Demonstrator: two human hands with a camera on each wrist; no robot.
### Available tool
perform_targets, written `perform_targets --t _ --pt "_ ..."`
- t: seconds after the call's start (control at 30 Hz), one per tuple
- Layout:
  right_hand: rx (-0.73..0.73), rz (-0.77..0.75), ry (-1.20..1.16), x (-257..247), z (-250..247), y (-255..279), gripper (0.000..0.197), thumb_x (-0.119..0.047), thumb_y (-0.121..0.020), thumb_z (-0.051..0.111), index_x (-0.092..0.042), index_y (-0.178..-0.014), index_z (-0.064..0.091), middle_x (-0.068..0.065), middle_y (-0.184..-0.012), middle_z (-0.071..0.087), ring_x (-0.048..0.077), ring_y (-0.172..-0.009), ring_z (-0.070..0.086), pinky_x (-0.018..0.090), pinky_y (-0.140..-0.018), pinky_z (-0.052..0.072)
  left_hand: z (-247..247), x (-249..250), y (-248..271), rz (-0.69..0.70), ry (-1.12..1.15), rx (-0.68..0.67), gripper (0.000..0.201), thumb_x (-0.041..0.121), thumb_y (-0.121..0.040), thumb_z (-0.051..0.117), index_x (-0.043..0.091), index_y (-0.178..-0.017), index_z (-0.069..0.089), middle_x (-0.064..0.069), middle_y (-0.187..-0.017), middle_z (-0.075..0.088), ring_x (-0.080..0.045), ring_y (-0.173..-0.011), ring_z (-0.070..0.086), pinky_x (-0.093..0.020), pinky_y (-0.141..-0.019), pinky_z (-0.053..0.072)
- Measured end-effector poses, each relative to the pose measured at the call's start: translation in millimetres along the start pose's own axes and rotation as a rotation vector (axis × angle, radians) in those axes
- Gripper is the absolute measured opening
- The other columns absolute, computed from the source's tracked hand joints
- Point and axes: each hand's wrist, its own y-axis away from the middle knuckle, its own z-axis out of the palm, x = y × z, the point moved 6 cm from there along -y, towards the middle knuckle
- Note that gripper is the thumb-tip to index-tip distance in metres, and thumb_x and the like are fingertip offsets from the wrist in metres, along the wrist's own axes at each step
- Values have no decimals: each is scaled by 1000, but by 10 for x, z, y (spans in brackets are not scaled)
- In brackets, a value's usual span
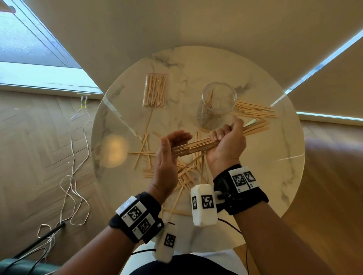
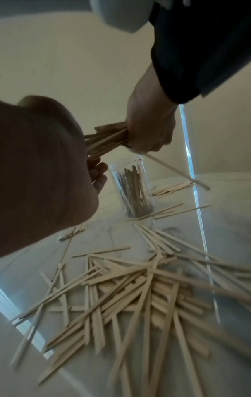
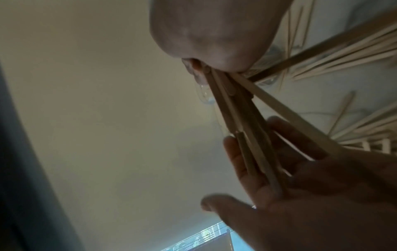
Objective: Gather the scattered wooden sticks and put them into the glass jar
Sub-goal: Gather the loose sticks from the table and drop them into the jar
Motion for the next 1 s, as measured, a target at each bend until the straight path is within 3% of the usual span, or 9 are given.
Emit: perform_targets --t 0.1,0.23,0.33,0.43,0.53,0.63,0.83,0.93,1.0 --pt "-20 39 -5 69 -22 13 36 -16 -94 61 -22 -68 36 -4 -57 28 10 -41 26 24 -39 28 39 84 -89 27 18 100 61 41 -109 17 6 -119 65 -18 -118 74 -31 -116 70 -37 -101 55" --pt "-34 50 -5 90 -17 71 37 -11 -95 59 -22 -67 37 -5 -53 30 8 -39 28 24 -40 29 179 123 -132 23 -83 67 52 36 -111 22 12 -118 68 -10 -119 76 -26 -118 71 -40 -105 53" --pt "-18 3 -15 -70 33 19 37 -10 -96 57 -21 -67 36 -6 -50 30 8 -37 25 23 -38 25 203 25 -88 -73 -127 -58 58 57 -105 26 19 -129 62 -5 -129 73 -21 -124 68 -43 -108 52" --pt "-21 -56 -49 -296 109 -84 39 -10 -95 56 -20 -64 34 -5 -50 27 9 -37 22 24 -38 23 72 -251 44 -284 -217 -198 109 100 -73 32 23 -147 49 2 -138 67 -17 -124 67 -48 -110 51" --pt "-69 -51 -42 -346 146 -100 41 -11 -95 56 -21 -62 34 -5 -51 26 9 -39 21 24 -39 23 45 -433 177 -351 -312 -365 111 104 -69 28 28 -149 48 6 -140 67 -17 -125 66 -54 -113 46" --pt "-145 -7 20 -287 119 -66 45 -14 -97 59 -22 -59 36 -5 -51 26 8 -39 23 24 -39 23 117 -265 164 -210 -208 -287 83 96 -80 30 41 -132 62 4 -137 68 -21 -126 65 -45 -106 48" --pt "-115 108 -17 39 -18 144 40 -12 -97 58 -20 -64 36 -5 -54 27 7 -40 27 22 -39 28 335 236 -51 179 -116 62 52 59 -105 26 25 -127 60 -11 -134 65 -27 -131 59 -53 -114 43" --pt "-66 133 -110 -52 -22 111 41 -11 -96 58 -21 -62 37 -6 -53 29 7 -39 28 21 -38 29 367 322 -48 258 -195 8 48 46 -107 25 18 -131 56 -9 -136 63 -26 -131 58 -55 -113 44" --pt "-84 127 -71 -98 8 116 42 -12 -95 59 -21 -61 37 -6 -52 29 7 -39 28 21 -38 29 373 403 -12 349 -195 -28 59 58 -107 25 12 -134 51 -11 -138 61 -27 -133 57 -47 -112 45"
